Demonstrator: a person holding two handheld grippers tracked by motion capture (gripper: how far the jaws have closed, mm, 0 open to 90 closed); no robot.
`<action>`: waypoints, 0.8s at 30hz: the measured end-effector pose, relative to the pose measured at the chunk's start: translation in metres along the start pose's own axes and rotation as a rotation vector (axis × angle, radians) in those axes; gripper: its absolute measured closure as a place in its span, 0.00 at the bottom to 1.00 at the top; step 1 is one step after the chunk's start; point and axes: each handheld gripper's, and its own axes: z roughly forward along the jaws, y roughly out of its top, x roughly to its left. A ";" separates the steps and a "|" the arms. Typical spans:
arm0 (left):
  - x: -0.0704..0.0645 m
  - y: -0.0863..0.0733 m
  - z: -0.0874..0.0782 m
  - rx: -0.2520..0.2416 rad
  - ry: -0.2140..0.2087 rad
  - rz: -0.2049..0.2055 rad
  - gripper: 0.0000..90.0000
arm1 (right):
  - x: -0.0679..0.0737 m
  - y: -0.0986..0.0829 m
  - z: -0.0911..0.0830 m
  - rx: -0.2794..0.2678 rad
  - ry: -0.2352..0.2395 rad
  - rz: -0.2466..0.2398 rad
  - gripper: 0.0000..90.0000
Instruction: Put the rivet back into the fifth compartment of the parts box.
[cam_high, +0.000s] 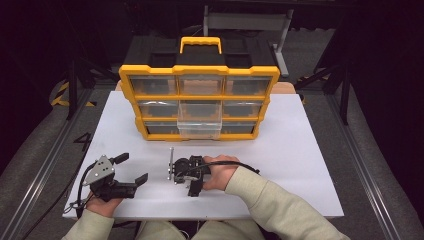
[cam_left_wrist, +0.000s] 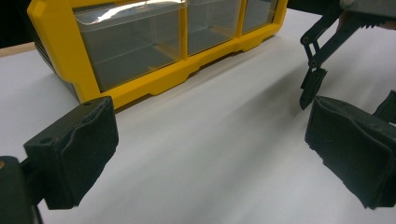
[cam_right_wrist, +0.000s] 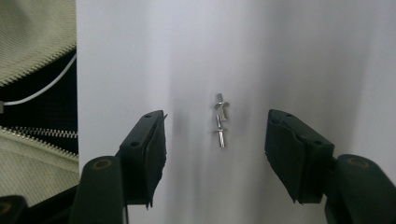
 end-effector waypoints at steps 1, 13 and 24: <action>0.000 0.000 0.000 0.000 0.000 -0.001 0.04 | 0.000 0.000 0.002 -0.001 0.002 0.002 0.45; 0.000 0.000 0.000 -0.003 -0.008 -0.002 0.04 | -0.001 0.001 0.013 0.019 0.000 0.004 0.66; 0.000 0.000 0.000 -0.006 -0.008 0.002 0.04 | -0.001 0.001 0.013 0.036 -0.005 0.002 0.86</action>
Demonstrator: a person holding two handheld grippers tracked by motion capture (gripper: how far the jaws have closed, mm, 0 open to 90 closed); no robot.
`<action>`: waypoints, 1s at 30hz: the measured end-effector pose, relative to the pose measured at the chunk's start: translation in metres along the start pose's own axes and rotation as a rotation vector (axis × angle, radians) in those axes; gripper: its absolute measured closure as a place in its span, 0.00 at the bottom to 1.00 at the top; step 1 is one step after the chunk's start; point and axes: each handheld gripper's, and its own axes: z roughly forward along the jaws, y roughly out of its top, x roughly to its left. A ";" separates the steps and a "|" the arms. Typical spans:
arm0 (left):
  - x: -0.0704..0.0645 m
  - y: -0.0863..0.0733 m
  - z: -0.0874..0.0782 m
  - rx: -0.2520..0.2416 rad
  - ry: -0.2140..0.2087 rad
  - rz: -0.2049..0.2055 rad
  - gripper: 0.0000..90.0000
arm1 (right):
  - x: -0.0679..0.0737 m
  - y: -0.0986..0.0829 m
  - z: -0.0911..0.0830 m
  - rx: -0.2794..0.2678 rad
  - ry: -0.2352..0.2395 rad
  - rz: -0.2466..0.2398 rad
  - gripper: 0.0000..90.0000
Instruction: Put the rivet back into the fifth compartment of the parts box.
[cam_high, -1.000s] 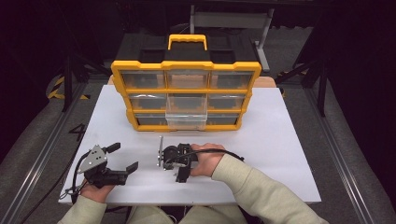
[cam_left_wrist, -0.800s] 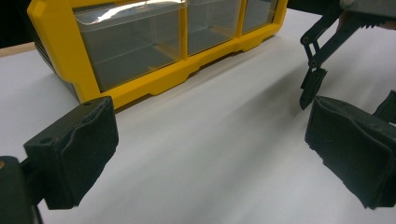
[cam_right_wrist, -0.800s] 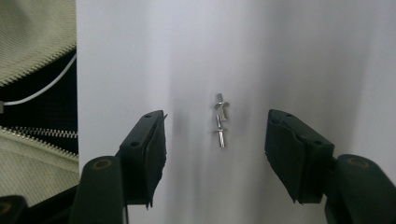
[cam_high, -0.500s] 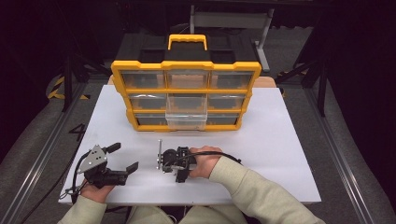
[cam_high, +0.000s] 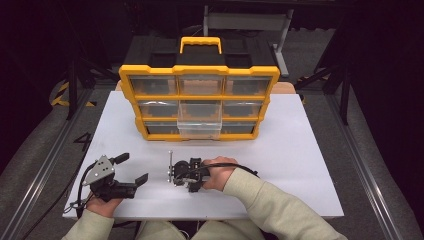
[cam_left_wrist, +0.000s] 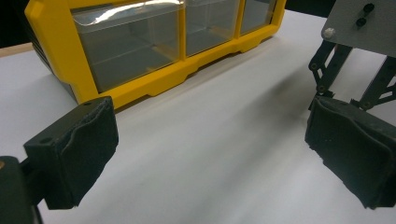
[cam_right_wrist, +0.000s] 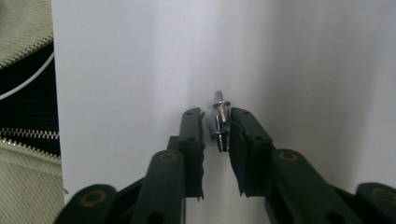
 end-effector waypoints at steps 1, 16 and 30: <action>0.000 0.000 0.000 0.000 0.000 0.000 0.04 | 0.000 0.000 0.000 0.002 0.000 0.000 0.88; 0.000 0.000 0.000 0.006 0.001 -0.004 0.04 | 0.001 -0.004 -0.018 -0.022 -0.004 0.015 0.91; 0.001 0.000 0.000 0.007 0.001 -0.007 0.04 | 0.006 -0.002 -0.069 -0.066 -0.026 -0.002 0.91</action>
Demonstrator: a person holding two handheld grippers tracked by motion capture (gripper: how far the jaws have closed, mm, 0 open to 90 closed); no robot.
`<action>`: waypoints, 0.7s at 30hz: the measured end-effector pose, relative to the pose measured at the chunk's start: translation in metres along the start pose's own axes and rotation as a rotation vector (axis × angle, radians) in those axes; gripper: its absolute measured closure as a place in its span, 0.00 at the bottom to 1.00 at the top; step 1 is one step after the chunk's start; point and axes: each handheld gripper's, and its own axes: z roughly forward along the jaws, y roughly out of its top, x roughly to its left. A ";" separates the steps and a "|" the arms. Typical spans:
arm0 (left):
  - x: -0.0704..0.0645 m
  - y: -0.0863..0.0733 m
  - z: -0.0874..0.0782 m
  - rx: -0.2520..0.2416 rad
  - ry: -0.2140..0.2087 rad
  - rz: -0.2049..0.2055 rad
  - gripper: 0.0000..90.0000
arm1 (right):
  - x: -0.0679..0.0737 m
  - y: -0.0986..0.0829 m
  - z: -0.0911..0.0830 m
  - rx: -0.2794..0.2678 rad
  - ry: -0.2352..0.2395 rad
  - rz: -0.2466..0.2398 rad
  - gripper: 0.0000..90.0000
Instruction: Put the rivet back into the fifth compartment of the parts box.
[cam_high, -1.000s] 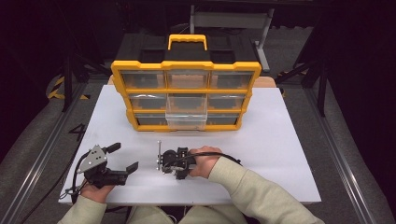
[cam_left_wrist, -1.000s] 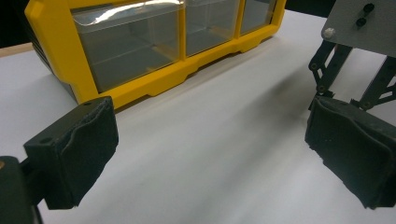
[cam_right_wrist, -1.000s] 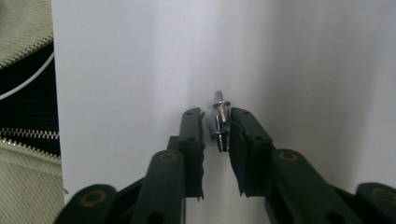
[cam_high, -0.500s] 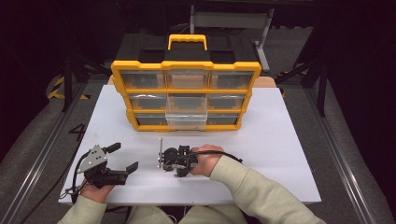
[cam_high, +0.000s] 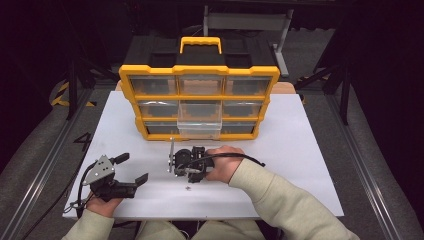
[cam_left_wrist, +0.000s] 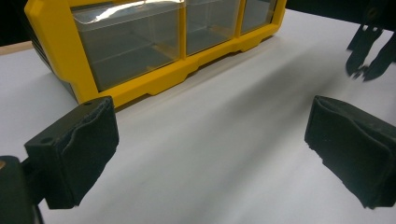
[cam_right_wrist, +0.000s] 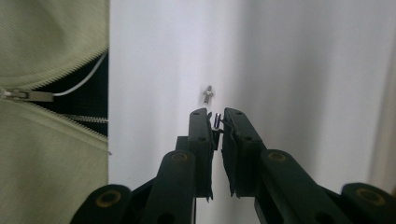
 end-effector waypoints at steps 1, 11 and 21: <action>0.000 0.000 0.000 0.000 0.000 0.000 0.04 | 0.000 0.001 -0.007 -0.004 -0.003 -0.002 0.91; 0.000 0.000 0.000 -0.001 0.001 0.000 0.04 | -0.002 0.010 -0.047 0.007 -0.050 -0.011 0.91; 0.000 0.000 0.000 0.001 -0.004 -0.007 0.04 | -0.008 0.015 -0.075 0.008 -0.069 -0.014 0.91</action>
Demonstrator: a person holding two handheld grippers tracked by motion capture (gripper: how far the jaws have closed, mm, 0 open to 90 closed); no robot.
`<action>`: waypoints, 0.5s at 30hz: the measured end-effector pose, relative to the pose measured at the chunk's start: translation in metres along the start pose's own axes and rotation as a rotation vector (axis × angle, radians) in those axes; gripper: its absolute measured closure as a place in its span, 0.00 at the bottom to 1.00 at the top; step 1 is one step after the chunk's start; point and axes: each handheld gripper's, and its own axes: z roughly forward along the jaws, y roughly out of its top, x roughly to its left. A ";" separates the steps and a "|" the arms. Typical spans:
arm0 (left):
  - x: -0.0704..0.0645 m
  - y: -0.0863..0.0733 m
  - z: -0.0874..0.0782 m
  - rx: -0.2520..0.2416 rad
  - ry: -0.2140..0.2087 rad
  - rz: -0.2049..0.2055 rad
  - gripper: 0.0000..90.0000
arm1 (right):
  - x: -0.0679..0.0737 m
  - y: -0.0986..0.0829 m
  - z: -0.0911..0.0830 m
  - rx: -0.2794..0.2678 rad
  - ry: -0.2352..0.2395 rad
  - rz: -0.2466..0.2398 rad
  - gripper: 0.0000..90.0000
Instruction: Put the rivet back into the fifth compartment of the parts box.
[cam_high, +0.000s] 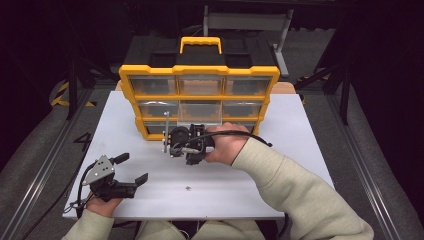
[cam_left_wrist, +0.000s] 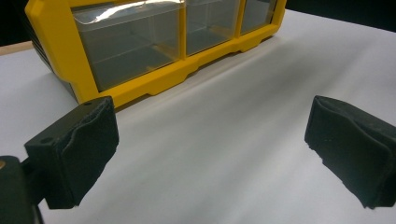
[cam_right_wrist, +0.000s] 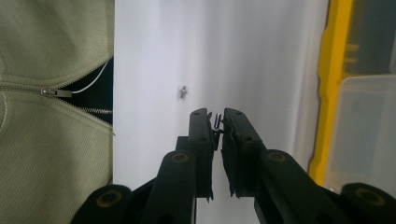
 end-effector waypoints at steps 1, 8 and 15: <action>0.000 0.000 0.000 0.001 -0.001 -0.002 0.04 | -0.001 0.000 -0.003 -0.001 0.001 0.001 0.91; 0.001 0.000 0.000 -0.005 0.006 0.006 0.04 | -0.012 -0.002 -0.022 -0.015 -0.011 0.017 0.91; 0.001 0.000 0.000 -0.001 0.005 0.005 0.04 | -0.022 -0.006 -0.040 -0.043 -0.038 0.056 0.91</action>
